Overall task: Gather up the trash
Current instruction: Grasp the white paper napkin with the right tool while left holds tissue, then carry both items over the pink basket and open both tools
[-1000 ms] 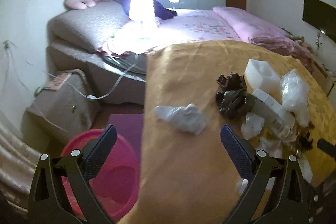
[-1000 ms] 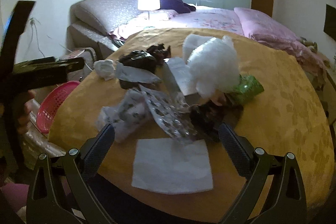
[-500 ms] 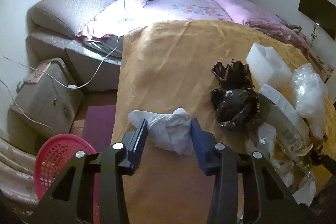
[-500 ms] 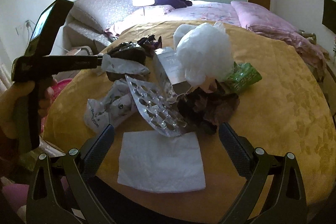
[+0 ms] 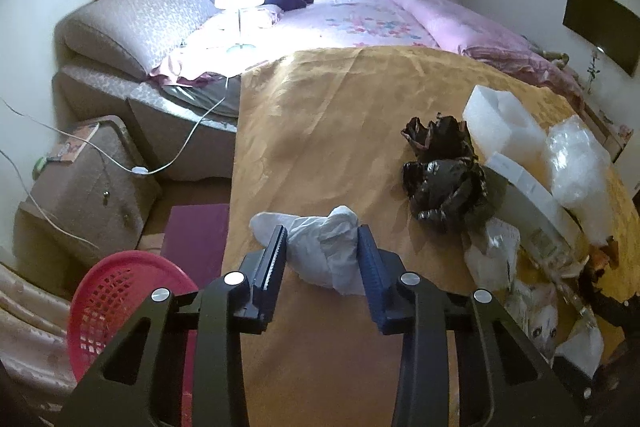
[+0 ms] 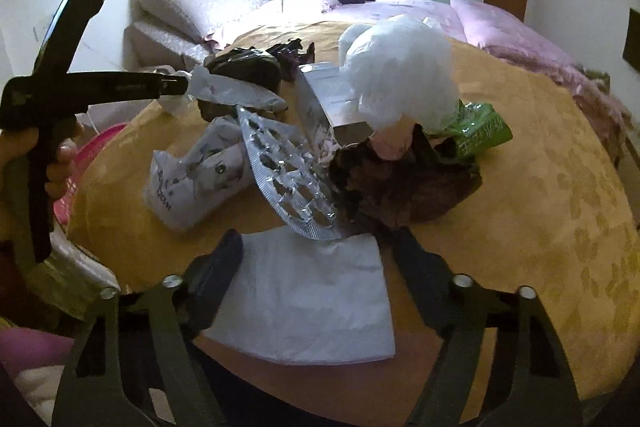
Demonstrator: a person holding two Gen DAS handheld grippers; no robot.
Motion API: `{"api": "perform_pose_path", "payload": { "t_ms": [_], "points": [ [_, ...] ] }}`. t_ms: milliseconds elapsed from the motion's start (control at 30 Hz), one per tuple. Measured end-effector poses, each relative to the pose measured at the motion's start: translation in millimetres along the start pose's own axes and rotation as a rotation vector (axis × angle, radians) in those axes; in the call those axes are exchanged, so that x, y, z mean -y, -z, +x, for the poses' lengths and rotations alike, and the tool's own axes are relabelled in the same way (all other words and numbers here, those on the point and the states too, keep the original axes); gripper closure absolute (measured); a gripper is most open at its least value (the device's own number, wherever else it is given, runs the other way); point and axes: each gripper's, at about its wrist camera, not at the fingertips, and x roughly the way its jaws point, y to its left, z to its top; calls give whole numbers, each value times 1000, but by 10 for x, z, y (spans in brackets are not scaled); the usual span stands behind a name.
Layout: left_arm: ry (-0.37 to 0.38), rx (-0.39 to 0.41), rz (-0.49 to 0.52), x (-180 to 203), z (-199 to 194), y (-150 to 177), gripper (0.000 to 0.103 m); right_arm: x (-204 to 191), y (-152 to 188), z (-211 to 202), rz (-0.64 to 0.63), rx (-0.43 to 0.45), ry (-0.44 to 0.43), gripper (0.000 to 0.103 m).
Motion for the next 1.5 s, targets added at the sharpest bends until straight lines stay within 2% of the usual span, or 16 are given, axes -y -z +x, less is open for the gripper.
{"api": "perform_pose_path", "payload": {
  "t_ms": [233, 433, 533, 733, 1000, 1200, 1367, 1500],
  "points": [
    [-1, 25, 6, -13, -144, 59, 69, 37, -1, -35, -22, 3, -5, 68],
    [11, 46, 4, -33, -287, 94, 69, 232, -49, -58, 31, -10, 18, 79],
    [19, 60, -4, -49, -369, 103, 69, 424, -71, -118, 79, -5, 49, 81],
    [23, 90, -20, -101, -537, 123, 69, 709, -137, -301, 172, 42, 51, 82],
    [16, 135, -31, -205, -795, 169, 69, 797, -238, -562, 201, 127, 51, 82],
    [-22, 153, -46, -338, -917, 221, 69, 577, -447, -621, 152, 167, 4, 82],
    [-63, 160, -71, -523, -1056, 314, 69, 199, -662, -596, 69, 185, -86, 82],
    [-100, 152, -105, -718, -1132, 426, 69, -155, -801, -454, 17, 156, -188, 82]
  ]
}}
